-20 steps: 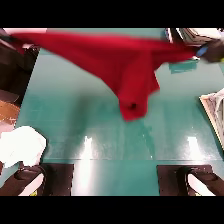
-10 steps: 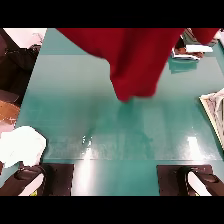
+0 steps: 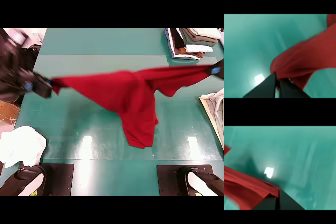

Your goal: Fold the shirts.

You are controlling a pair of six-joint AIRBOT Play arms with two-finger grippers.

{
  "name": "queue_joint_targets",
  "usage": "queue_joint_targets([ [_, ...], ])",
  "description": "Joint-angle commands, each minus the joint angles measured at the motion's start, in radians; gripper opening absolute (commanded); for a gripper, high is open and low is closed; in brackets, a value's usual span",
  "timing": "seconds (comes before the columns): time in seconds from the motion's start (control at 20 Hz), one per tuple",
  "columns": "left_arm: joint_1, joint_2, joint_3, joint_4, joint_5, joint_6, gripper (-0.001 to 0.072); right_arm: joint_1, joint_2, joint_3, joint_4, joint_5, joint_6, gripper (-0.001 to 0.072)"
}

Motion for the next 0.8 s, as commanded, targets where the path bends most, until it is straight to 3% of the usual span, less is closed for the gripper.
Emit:
queue_joint_targets([
  [0.0,0.000,0.001,-0.204,-0.002,0.009,0.003,0.0036,0.076,-0.007,-0.202,0.006,-0.104,0.001,0.0013],
  [0.05,0.000,0.000,-0.205,-0.003,-0.010,0.002,0.0270,0.101,-0.007,-0.234,0.006,-0.136,0.002,0.0013],
  [0.1,0.000,0.001,-0.205,-0.007,-0.020,-0.010,0.0584,0.129,-0.007,-0.261,0.006,-0.160,0.002,0.0014],
  [0.15,0.000,0.001,-0.205,-0.009,-0.031,-0.029,0.0691,0.152,-0.007,-0.278,0.006,-0.173,0.002,0.0014],
  [0.45,0.000,0.001,-0.097,-0.107,-0.110,-0.018,0.0675,0.269,-0.006,-0.348,0.006,-0.124,0.011,0.0014],
  [0.6,0.000,0.001,-0.024,-0.221,-0.235,0.063,0.0674,0.310,-0.006,-0.393,-0.037,-0.123,0.014,0.0014],
  [0.75,0.000,0.000,-0.061,-0.075,-0.216,0.081,0.0674,0.275,-0.010,-0.440,-0.070,-0.203,0.055,0.0014],
])
